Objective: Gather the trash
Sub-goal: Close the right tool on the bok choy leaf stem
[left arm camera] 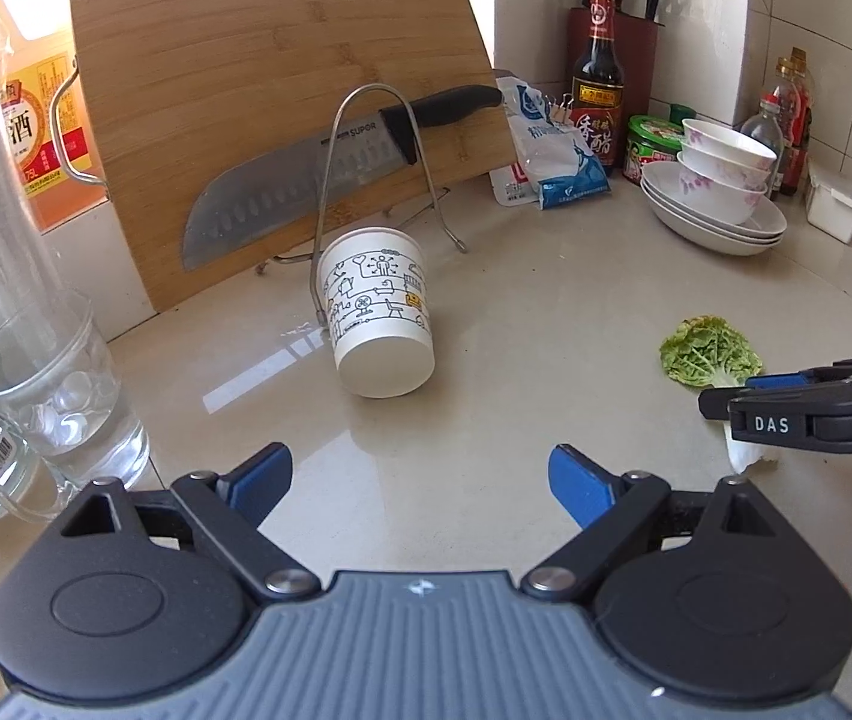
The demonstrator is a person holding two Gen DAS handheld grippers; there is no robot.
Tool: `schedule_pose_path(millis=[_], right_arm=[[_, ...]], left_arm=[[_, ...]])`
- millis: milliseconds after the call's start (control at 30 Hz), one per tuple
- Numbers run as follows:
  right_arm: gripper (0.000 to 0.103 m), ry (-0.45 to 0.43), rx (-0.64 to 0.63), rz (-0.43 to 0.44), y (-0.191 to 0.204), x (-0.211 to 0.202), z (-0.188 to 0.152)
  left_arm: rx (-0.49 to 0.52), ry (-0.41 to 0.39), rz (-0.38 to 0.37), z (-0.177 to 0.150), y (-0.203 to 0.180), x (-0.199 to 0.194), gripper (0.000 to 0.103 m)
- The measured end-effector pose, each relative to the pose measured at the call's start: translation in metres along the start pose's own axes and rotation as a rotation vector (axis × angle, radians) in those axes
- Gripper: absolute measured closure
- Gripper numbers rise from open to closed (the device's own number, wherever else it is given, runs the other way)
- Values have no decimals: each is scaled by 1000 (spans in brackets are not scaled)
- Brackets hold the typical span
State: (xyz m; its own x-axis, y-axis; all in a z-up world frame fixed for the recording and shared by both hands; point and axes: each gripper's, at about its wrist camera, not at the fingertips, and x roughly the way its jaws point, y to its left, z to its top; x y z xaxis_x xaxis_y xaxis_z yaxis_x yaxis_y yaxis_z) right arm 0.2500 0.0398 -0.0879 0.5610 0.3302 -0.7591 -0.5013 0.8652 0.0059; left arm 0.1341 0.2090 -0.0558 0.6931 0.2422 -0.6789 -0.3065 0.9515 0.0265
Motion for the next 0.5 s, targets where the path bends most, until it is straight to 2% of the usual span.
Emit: schedule_pose_path(millis=[233, 500], right_arm=[[62, -11, -32, 42, -7, -15, -2], [62, -2, -36, 64, -9, -19, -6]], left_arm=[[-8, 16, -24, 12, 5, 21, 11], [-61, -1, -8, 44, 22, 66, 12]])
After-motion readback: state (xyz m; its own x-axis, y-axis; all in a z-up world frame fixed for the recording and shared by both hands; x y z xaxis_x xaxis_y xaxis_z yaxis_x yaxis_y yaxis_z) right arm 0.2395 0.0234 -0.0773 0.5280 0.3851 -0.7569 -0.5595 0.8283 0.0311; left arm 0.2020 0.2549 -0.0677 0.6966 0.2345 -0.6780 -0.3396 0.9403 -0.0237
